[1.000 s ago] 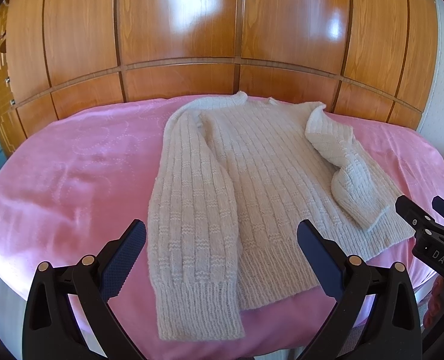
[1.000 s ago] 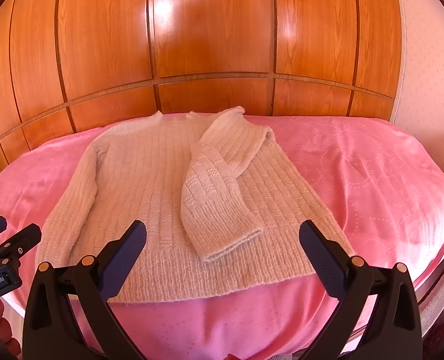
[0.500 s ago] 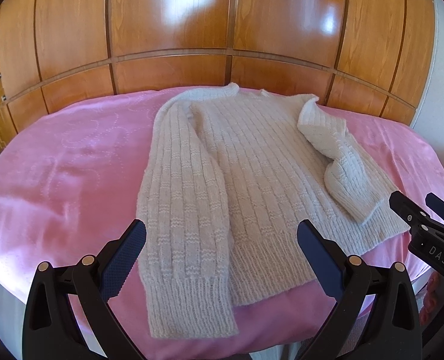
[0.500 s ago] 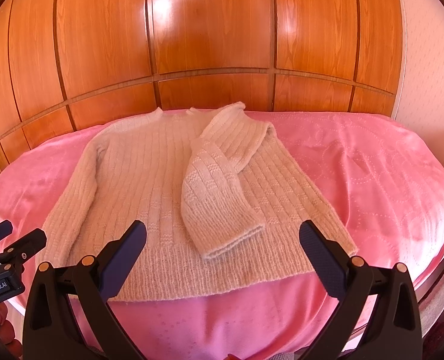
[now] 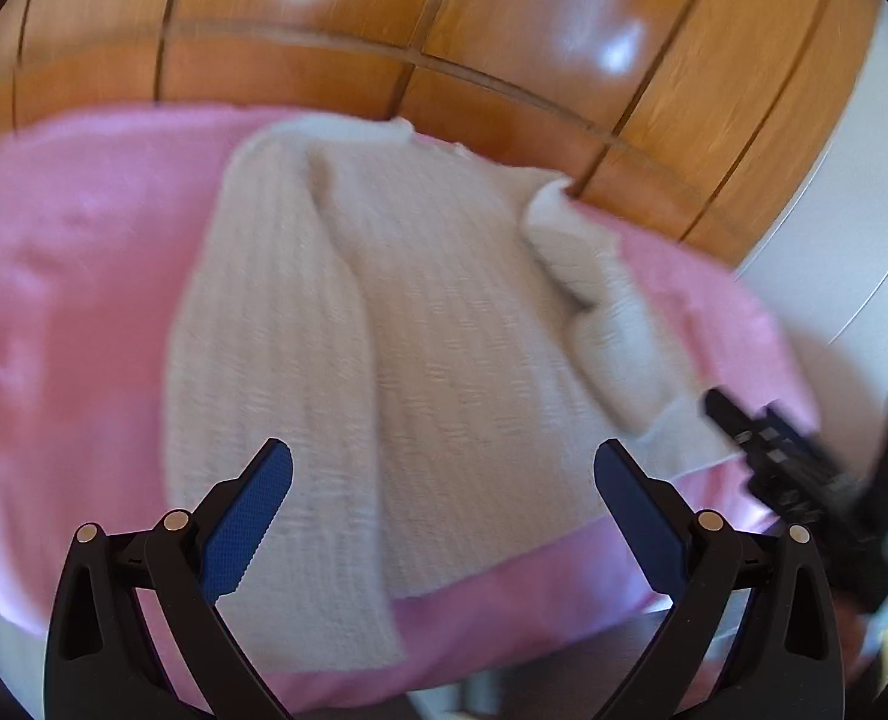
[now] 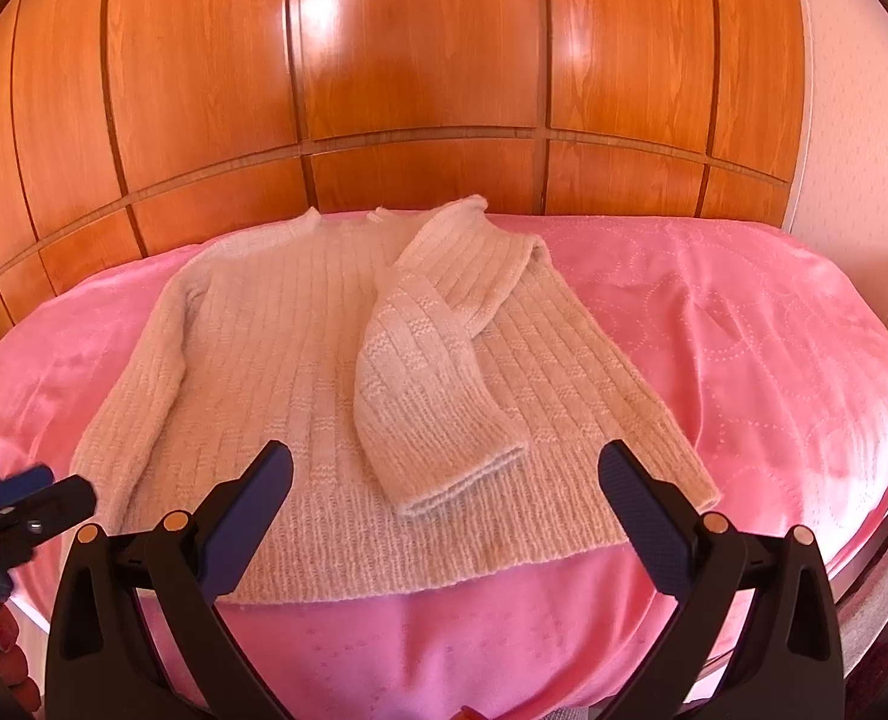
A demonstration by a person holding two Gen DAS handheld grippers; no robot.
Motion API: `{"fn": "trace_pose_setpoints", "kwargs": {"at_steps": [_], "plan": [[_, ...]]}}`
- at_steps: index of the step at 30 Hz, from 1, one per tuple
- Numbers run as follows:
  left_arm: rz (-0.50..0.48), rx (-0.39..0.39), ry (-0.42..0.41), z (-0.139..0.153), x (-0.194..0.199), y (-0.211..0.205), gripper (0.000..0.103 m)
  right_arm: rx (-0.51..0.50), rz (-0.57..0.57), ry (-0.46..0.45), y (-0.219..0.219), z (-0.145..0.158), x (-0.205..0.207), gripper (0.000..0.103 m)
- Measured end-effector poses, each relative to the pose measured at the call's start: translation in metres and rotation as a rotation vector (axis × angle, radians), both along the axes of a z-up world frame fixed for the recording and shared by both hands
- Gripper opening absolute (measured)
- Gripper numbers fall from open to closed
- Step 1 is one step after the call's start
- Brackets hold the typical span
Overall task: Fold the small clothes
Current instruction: 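Grasp the straight sweater sleeve cuff with the left gripper and lift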
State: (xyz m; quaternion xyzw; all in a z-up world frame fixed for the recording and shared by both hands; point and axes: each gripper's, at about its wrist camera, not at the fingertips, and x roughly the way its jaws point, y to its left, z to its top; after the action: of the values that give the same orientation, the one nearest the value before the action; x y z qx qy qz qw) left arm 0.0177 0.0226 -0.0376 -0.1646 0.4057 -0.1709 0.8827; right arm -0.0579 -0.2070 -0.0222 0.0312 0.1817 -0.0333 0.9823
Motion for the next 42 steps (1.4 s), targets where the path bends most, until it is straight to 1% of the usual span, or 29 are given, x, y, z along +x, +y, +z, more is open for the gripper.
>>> {"fn": "trace_pose_setpoints", "kwargs": {"at_steps": [1,2,3,6,9,10,12,13,14,15,16,17,18,19,20,21,22,23,25,26,30,32,35,38,39,42], "plan": [[0.009,-0.055,0.009,-0.003,0.002,0.007,0.100,0.010,0.005,-0.014,-0.003,-0.001,0.001,0.101],[0.032,-0.081,0.021,-0.007,0.004,0.014,0.100,0.019,0.015,-0.029,-0.007,-0.003,0.003,0.101],[0.056,-0.083,0.030,-0.009,0.005,0.018,0.100,0.022,0.019,-0.035,-0.008,-0.003,0.005,0.101],[0.134,-0.034,0.032,-0.013,0.008,0.034,0.100,0.013,-0.003,-0.042,-0.016,-0.009,0.015,0.101],[0.208,0.043,0.013,-0.016,0.009,0.051,0.100,-0.042,-0.044,-0.004,-0.021,-0.017,0.032,0.101],[0.224,0.050,0.016,-0.019,0.011,0.057,0.100,-0.052,-0.052,0.011,-0.023,-0.020,0.037,0.101],[0.252,0.037,0.038,-0.028,0.013,0.069,0.100,-0.056,-0.063,0.035,-0.025,-0.025,0.046,0.101],[0.247,0.014,0.073,-0.034,0.014,0.073,0.098,-0.050,-0.067,0.046,-0.026,-0.029,0.051,0.101],[0.225,-0.023,0.109,-0.042,0.015,0.080,0.089,-0.043,-0.071,0.055,-0.027,-0.033,0.054,0.101],[0.206,-0.049,0.135,-0.047,0.016,0.080,0.084,-0.039,-0.073,0.060,-0.027,-0.036,0.056,0.101],[0.196,-0.057,0.159,-0.052,0.017,0.080,0.072,-0.039,-0.076,0.065,-0.027,-0.039,0.059,0.101],[0.197,-0.044,0.159,-0.054,0.014,0.080,0.067,-0.042,-0.081,0.070,-0.027,-0.042,0.061,0.101],[0.189,-0.038,0.139,-0.053,0.011,0.079,0.065,-0.044,-0.084,0.073,-0.027,-0.045,0.063,0.101],[0.173,-0.049,0.143,-0.053,0.010,0.077,0.058,-0.044,-0.086,0.076,-0.028,-0.049,0.065,0.101],[0.158,-0.057,0.151,-0.054,0.008,0.076,0.052,-0.037,-0.086,0.077,-0.028,-0.052,0.068,0.101],[0.133,-0.055,0.160,-0.055,0.007,0.072,0.050,-0.029,-0.085,0.078,-0.027,-0.054,0.070,0.101],[0.127,-0.046,0.158,-0.056,0.006,0.069,0.045,-0.013,-0.082,0.081,-0.028,-0.058,0.072,0.101],[0.114,-0.039,0.155,-0.055,0.005,0.067,0.033,0.007,-0.080,0.084,-0.031,-0.061,0.073,0.101],[0.096,-0.055,0.170,-0.058,0.007,0.065,0.023,0.029,-0.084,0.074,-0.032,-0.064,0.075,0.101],[0.095,-0.063,0.169,-0.057,0.008,0.065,0.015,0.025,-0.089,0.063,-0.031,-0.065,0.075,0.101],[0.070,-0.055,0.168,-0.050,0.009,0.066,0.011,-0.010,-0.100,0.028,-0.024,-0.069,0.073,0.101],[0.050,-0.045,0.179,-0.044,0.008,0.073,0.011,-0.006,-0.105,0.014,-0.023,-0.071,0.071,0.101],[0.053,-0.014,0.179,-0.032,0.011,0.083,0.010,0.006,-0.102,-0.004,-0.023,-0.073,0.069,0.101],[0.092,0.032,0.162,-0.015,0.017,0.104,0.010,0.014,-0.095,-0.011,-0.024,-0.073,0.067,0.101],[0.123,0.058,0.153,-0.009,0.022,0.116,0.010,0.017,-0.094,-0.012,-0.025,-0.073,0.069,0.101],[0.200,0.102,0.147,0.002,0.034,0.145,0.009,0.021,-0.091,-0.020,-0.025,-0.074,0.067,0.101]]}}
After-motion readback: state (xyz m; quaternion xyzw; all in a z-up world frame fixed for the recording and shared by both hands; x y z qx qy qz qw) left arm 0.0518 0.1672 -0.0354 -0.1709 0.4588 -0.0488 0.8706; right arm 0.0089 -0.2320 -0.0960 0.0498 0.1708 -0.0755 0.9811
